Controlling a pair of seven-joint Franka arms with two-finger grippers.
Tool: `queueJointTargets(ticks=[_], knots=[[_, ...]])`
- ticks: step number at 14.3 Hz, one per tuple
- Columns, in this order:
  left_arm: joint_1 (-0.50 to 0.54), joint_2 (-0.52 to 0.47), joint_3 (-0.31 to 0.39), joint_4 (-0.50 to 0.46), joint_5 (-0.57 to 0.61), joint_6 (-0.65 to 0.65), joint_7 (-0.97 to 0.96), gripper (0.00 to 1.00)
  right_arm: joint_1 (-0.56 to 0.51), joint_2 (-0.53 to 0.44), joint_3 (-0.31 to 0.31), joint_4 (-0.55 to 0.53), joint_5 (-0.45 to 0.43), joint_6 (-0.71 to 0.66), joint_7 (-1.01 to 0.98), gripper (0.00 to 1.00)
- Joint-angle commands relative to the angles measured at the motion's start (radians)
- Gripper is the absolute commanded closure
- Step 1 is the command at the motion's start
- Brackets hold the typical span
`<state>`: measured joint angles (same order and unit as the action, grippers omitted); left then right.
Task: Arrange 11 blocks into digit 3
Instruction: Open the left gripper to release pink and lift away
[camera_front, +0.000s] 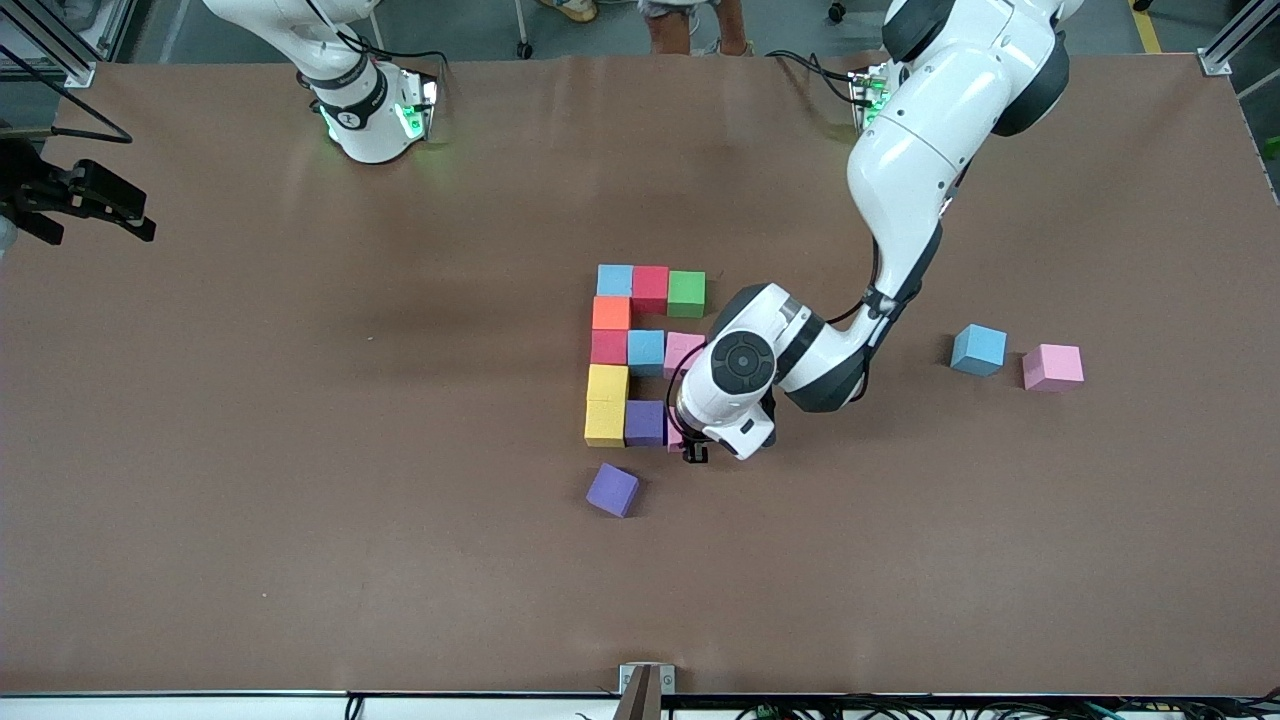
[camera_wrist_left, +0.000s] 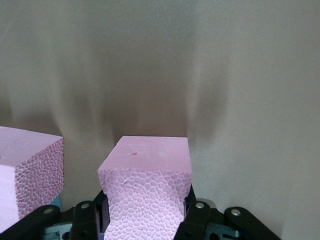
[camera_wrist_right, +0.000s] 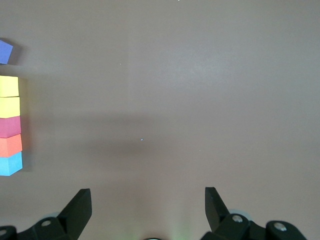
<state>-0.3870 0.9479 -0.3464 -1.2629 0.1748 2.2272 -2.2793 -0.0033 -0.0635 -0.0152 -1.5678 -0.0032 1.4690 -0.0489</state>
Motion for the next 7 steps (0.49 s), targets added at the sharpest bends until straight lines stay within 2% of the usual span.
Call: queueJointTargets(ticks=[1, 7], knots=[[-0.015, 0.017, 0.014, 0.02, -0.006, -0.015, -0.002, 0.82, -0.001, -0.022, 0.001, -0.023, 0.005, 0.007, -0.005, 0.0], [-0.015, 0.017, 0.014, 0.02, -0.006, -0.009, 0.0, 0.76, 0.0, -0.022, 0.001, -0.023, 0.005, 0.007, -0.006, 0.0]])
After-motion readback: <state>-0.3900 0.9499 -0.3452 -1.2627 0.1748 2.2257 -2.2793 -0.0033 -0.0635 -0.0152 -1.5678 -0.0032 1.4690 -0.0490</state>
